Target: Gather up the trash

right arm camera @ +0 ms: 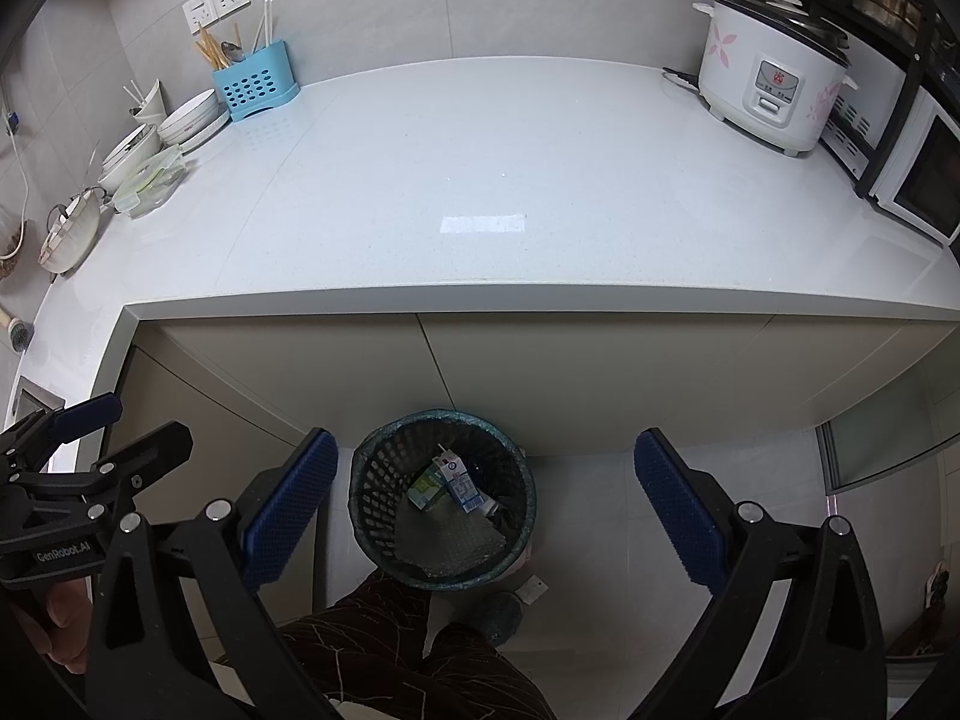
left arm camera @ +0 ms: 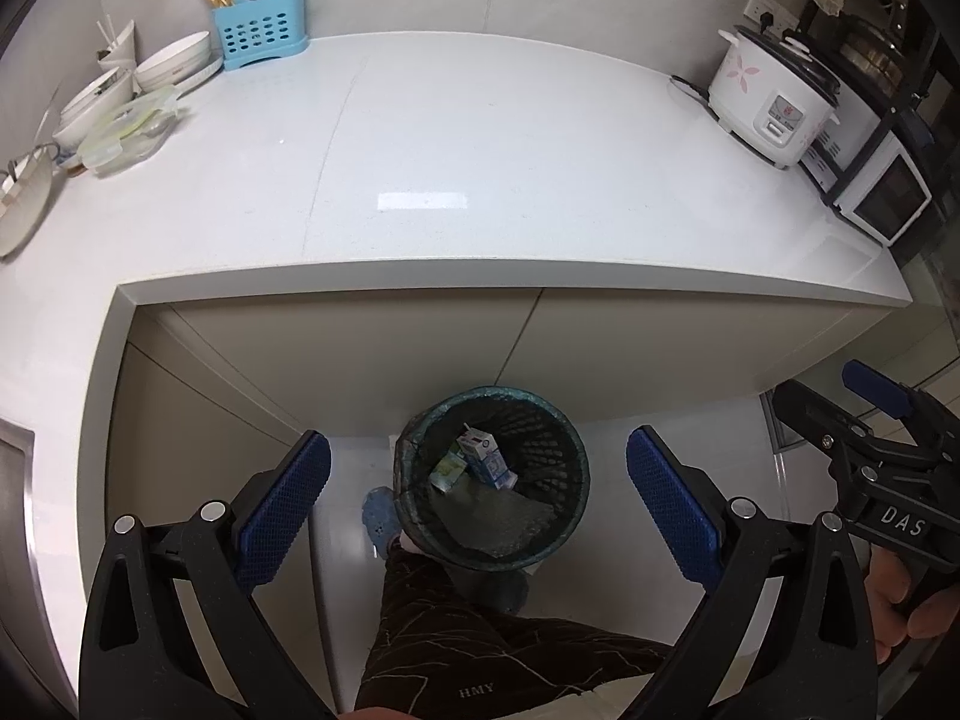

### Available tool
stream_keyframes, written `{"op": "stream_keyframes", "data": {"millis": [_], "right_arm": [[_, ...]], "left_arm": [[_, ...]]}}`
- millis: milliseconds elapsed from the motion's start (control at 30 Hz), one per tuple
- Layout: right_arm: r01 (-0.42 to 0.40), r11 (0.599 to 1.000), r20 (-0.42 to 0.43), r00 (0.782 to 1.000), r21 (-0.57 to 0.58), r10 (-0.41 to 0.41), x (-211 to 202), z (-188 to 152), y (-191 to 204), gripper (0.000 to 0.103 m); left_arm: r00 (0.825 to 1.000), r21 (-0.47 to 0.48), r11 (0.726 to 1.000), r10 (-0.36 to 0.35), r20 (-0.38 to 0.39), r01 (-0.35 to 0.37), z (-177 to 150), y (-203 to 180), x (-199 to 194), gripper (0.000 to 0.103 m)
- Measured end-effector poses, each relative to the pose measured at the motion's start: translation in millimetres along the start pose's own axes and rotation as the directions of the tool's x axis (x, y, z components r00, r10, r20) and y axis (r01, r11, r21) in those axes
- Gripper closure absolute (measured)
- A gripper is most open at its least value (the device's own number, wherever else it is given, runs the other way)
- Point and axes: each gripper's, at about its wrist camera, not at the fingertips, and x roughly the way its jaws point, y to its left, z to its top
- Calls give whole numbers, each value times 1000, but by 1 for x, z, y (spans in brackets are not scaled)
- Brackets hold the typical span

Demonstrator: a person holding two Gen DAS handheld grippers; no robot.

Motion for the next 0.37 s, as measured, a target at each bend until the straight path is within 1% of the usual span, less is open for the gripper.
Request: {"op": "stream_keyframes", "data": {"millis": [67, 367], "right_arm": [[0, 1000, 0, 1000, 0, 0, 0, 0, 0, 8], [3, 1000, -1, 1000, -2, -3, 1, 0, 0, 8]], "left_arm": [[1000, 0, 1000, 8, 7, -8, 1, 0, -1, 6], [1000, 2, 1000, -6, -2, 7, 1, 0, 1, 6]]}}
